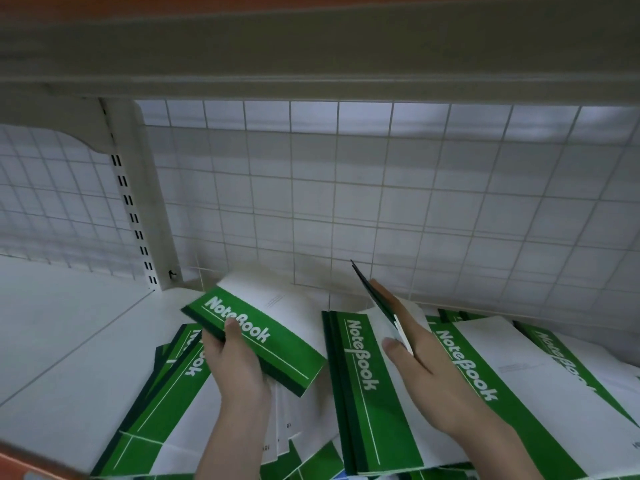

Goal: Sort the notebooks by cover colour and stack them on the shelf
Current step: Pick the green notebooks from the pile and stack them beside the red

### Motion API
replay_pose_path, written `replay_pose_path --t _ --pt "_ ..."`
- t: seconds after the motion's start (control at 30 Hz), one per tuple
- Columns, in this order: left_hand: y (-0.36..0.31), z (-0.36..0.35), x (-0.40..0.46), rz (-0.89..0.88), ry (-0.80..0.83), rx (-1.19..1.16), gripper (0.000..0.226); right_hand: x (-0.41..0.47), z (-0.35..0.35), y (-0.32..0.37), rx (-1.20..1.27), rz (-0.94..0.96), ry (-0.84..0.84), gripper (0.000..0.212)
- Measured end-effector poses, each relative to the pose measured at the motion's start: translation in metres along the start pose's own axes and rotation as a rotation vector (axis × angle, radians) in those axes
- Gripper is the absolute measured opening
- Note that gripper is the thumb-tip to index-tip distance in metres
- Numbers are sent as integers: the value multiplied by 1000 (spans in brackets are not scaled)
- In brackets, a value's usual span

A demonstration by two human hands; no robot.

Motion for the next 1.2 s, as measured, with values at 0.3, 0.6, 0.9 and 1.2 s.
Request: replay_pose_path --t 0.3,0.6,0.9,1.2 --pt "11 -5 -1 101 26 -7 39 -4 -27 14 -487 181 24 63" --pt "33 -36 -33 467 397 -2 41 -4 -49 18 -516 234 17 63" --pt "-1 0 -5 56 -44 -154 59 -4 -48 17 -527 207 -30 59" --pt "15 -12 -10 177 97 19 51 -5 -35 34 -576 257 -262 58"
Point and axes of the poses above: each hand's wrist, its own x-axis towards the middle knuckle, its own z-axis out of the back of the hand, y = z × x, the point moved 7 cm from there along x, towards the middle knuckle, and after that the axes turned 9 degrees about -y, right-handed, at the moved point
